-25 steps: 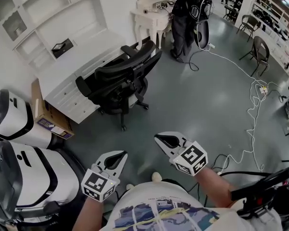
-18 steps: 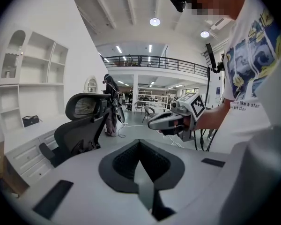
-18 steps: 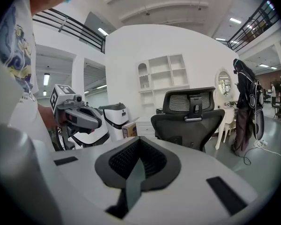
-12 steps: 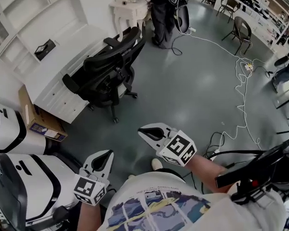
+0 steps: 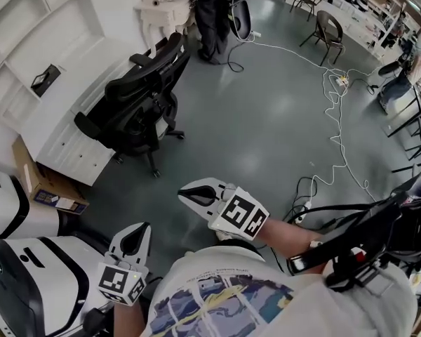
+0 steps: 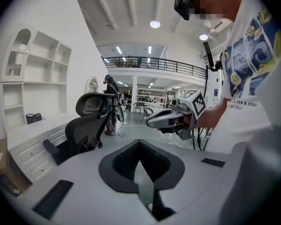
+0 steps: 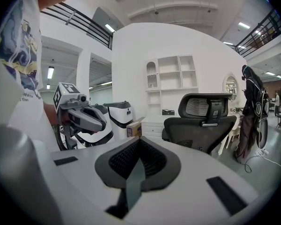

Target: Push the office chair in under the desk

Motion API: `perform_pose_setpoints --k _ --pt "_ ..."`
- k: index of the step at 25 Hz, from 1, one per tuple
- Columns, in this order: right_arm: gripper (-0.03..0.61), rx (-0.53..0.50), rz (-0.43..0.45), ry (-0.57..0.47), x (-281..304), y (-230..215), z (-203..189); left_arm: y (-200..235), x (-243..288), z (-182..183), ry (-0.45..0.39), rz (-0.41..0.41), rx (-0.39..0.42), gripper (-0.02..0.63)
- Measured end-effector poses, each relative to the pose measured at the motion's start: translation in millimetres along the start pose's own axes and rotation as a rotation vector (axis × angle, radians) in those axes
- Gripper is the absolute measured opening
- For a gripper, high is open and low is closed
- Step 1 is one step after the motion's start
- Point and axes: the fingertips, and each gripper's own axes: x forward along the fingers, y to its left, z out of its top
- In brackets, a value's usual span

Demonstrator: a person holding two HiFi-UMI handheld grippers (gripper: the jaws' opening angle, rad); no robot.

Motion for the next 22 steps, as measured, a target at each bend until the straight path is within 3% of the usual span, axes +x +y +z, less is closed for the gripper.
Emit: perform_pose_setpoints --k 22 --pt "0.025 -0.023 0.023 0.013 17 28 5 8 -19 -11 -0.004 -0.004 -0.011 0.014"
